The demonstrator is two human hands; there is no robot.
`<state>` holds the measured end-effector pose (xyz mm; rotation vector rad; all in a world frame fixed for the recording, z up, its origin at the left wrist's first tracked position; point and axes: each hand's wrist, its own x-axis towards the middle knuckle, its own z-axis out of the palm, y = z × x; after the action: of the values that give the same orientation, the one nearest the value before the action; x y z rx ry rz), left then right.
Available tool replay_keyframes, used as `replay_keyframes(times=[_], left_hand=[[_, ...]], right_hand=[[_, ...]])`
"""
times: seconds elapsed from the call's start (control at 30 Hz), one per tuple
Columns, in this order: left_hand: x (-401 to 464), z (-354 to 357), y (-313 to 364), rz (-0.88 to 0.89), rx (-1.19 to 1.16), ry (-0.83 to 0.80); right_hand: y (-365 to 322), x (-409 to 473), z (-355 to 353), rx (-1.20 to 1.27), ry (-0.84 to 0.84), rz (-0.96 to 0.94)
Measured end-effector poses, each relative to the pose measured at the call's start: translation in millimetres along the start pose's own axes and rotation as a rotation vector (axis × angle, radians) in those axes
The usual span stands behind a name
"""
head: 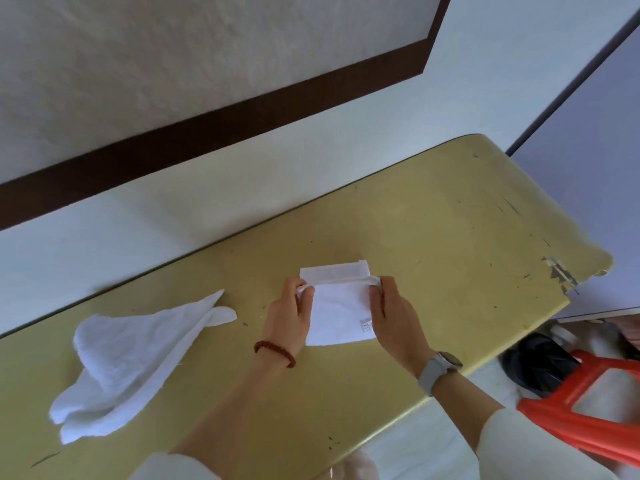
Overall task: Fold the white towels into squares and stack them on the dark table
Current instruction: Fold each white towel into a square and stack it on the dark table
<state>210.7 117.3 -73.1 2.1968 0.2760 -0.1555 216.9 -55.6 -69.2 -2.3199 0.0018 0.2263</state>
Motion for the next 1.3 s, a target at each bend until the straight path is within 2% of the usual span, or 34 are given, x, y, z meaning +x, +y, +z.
replay_keyframes(times=[0.13, 0.37, 0.77, 0.9, 0.97, 1.03, 1.1, 1.13, 1.2, 1.3], left_hand=[[29, 6, 2, -0.101, -0.034, 0.096], [51, 21, -16, -0.145, 0.115, 0.134], [56, 23, -12, -0.197, 0.379, 0.098], [58, 20, -6, -0.237, 0.334, 0.109], [50, 15, -7, -0.098, 0.323, 0.231], [36, 14, -14, 0.200, 0.440, 0.337], [20, 20, -25, 0.448, 0.552, 0.302], [13, 24, -30, 0.522, 0.577, 0.249], [2, 31, -38, 0.591, 0.627, 0.146], [1, 39, -38, 0.484, 0.694, 0.045]], right_hand=[[-3, 30, 11, -0.043, 0.057, 0.112], [5, 54, 24, -0.120, 0.113, 0.145], [3, 67, 30, -0.142, 0.128, 0.310], [3, 68, 29, -0.113, 0.148, 0.340], [4, 60, 23, -0.058, 0.264, 0.214], [11, 47, 19, -0.163, 0.366, -0.148], [25, 30, 21, -0.343, 0.348, -0.475], [32, 24, 24, -0.411, 0.292, -0.571], [41, 16, 32, -0.527, 0.164, -0.633], [47, 15, 42, -0.638, 0.056, -0.568]])
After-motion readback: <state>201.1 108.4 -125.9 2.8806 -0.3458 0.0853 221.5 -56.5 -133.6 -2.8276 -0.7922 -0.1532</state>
